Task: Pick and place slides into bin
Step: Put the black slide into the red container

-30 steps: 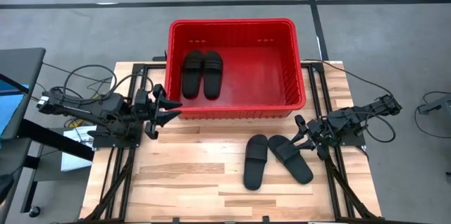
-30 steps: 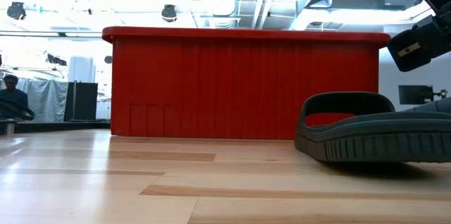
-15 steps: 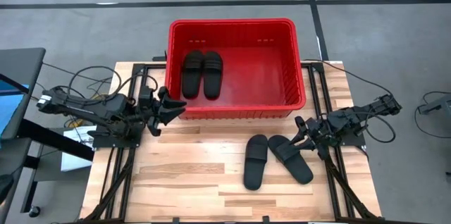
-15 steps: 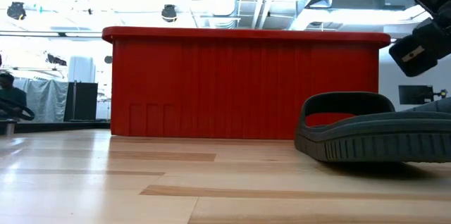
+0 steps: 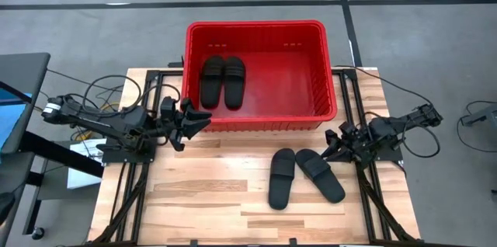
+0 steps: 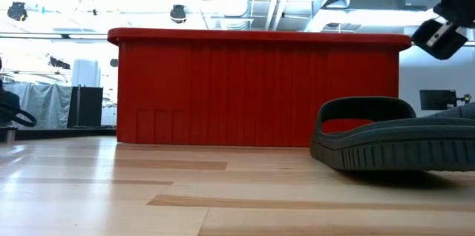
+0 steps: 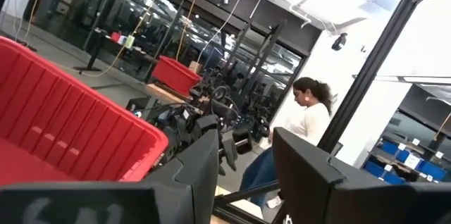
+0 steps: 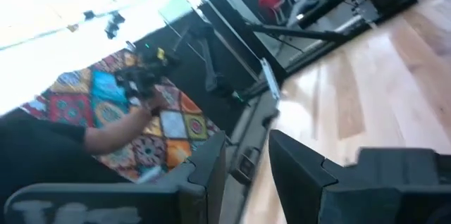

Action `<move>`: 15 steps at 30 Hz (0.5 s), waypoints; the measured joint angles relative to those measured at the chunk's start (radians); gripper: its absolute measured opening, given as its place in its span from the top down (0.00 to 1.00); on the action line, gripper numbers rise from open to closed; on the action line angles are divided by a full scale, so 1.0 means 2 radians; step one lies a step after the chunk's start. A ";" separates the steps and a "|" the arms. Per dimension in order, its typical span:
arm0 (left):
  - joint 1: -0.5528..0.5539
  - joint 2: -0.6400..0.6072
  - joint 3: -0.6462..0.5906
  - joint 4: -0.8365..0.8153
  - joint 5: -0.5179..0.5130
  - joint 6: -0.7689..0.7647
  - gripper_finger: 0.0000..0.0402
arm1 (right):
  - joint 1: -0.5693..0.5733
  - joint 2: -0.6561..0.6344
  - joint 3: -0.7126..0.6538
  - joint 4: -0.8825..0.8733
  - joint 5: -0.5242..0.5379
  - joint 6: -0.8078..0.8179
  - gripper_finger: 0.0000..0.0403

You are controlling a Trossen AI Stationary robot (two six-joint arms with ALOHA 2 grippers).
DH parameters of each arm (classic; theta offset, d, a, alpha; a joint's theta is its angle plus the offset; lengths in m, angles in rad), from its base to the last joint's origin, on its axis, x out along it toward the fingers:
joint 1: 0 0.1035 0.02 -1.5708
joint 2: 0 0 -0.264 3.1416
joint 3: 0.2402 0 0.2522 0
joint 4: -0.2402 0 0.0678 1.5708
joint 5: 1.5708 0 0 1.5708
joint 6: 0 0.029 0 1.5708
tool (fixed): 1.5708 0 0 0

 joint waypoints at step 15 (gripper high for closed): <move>0.000 -0.004 0.000 -0.001 0.064 0.017 0.69 | 0.074 0.139 0.084 0.009 0.115 -0.076 0.75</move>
